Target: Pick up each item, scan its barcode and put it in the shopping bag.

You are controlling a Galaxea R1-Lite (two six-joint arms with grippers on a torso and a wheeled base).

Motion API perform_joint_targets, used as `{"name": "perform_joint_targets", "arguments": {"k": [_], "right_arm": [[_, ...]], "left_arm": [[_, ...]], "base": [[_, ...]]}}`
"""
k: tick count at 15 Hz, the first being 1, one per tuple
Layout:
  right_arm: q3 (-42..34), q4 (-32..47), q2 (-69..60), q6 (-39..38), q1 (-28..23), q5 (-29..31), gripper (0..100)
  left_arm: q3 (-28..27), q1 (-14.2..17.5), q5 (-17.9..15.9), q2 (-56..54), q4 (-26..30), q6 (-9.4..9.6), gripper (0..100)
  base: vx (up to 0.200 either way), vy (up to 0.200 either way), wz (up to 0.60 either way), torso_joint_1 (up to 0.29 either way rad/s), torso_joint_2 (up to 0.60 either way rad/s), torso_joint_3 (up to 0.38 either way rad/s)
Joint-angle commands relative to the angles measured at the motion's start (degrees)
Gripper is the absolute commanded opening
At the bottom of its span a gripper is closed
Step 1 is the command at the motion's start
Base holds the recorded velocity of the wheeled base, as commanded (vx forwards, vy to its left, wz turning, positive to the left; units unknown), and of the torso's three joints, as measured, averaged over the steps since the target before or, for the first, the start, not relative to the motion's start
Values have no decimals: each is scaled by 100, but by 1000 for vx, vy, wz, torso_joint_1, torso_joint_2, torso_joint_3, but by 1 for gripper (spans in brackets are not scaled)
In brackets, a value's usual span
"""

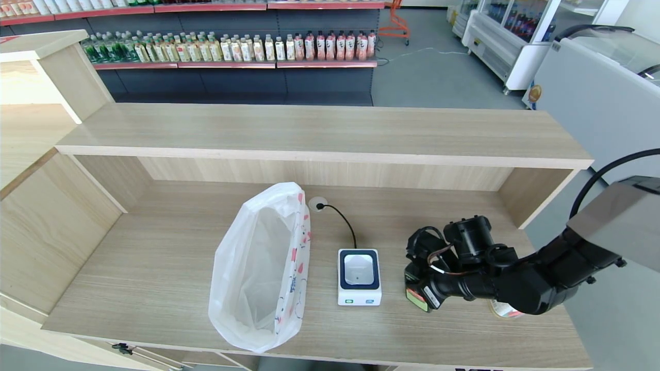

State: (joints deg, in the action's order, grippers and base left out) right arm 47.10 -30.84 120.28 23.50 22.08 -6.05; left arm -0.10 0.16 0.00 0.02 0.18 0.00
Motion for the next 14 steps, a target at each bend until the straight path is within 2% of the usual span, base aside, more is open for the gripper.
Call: {"name": "perform_joint_targets", "arguments": {"k": [1, 4, 5, 7, 9, 10, 12, 14], "right_arm": [[-26, -1, -128, -4, 16, -2, 0], [-395, -71, -409, -4, -63, 7, 0], [-676, -256, -629, -320, -151, -37, 0], [-1089, -300, -1517, -1753, -257, -274, 0], [-1160, -10, -2404, -2315, -696, -459, 0], [-1248, 184, -2861, -2280, -951, -687, 0], [-1388, 254, -3406, -1972, -1100, -793, 0], [-1634, 219, -4101, -636, -1382, -810, 0]], "left_arm": [[1, 2, 0, -2, -1, 0, 100], [1, 2, 0, -2, -1, 0, 100], [1, 2, 0, -2, -1, 0, 100], [1, 2, 0, -2, -1, 0, 100], [1, 2, 0, -2, -1, 0, 100], [1, 2, 0, -2, -1, 0, 100], [1, 2, 0, -2, -1, 0, 100], [1, 2, 0, -2, -1, 0, 100]], "base": [[0, 0, 0, 0, 0, 0], [0, 0, 0, 0, 0, 0], [0, 0, 0, 0, 0, 0], [0, 0, 0, 0, 0, 0], [0, 0, 0, 0, 0, 0], [0, 0, 0, 0, 0, 0], [0, 0, 0, 0, 0, 0], [0, 0, 0, 0, 0, 0]]}}
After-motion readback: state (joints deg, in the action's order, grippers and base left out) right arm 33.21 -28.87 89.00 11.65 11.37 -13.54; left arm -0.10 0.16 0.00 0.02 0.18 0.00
